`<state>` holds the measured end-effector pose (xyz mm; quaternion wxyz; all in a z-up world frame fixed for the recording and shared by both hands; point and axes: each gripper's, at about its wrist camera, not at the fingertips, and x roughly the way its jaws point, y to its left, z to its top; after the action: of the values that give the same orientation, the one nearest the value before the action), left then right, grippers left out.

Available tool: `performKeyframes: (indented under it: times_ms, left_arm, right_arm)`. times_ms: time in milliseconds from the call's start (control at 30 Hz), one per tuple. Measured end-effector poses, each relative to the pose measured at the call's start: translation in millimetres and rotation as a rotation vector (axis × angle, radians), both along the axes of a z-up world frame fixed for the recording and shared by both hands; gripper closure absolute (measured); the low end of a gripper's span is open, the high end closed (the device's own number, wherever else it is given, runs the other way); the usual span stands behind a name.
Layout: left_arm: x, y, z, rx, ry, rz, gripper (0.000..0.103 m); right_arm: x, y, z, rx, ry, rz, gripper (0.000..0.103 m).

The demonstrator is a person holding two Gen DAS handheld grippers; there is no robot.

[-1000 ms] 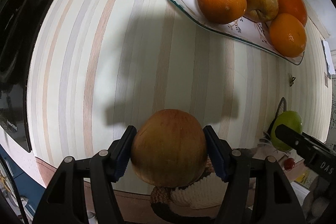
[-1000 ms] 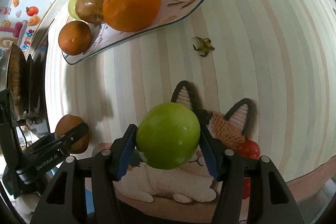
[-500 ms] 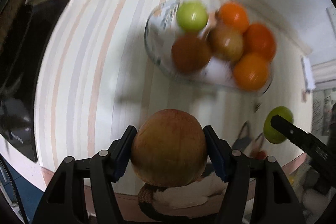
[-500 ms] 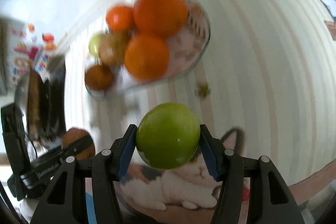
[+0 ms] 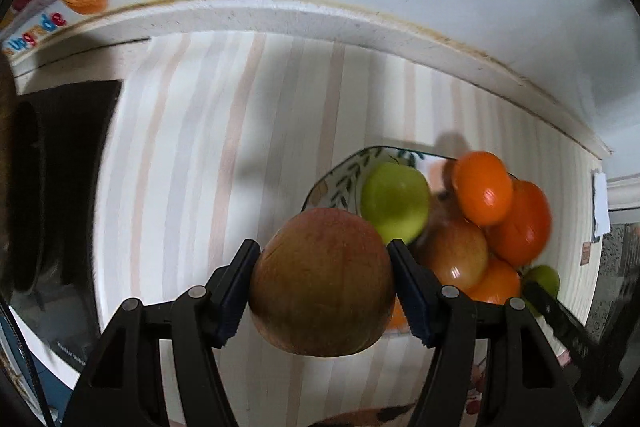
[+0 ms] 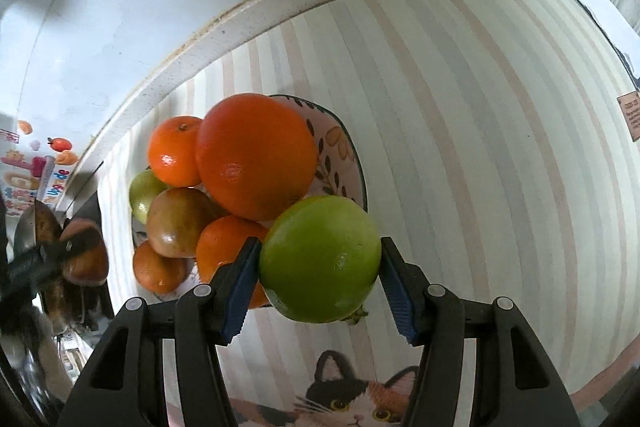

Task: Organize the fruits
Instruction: 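Carry both apples onto the floral plate and open both tools, then raise both tools back from the plate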

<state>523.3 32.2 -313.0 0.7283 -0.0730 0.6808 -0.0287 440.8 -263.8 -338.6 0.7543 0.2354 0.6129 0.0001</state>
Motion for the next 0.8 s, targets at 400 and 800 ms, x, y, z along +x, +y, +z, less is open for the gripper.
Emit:
performKeyframes:
  times_ms: [400,800]
  left_arm:
    - [11,-11,-13,0.025,0.006,-0.040,0.039]
    - [3,-13,-5,0.001,0.006,-0.049,0.032]
  right_arm:
    - [10,10,-11,-0.035,-0.010,0.010,0.042]
    - [18,8,-12,0.015,0.006,0.014,0.011]
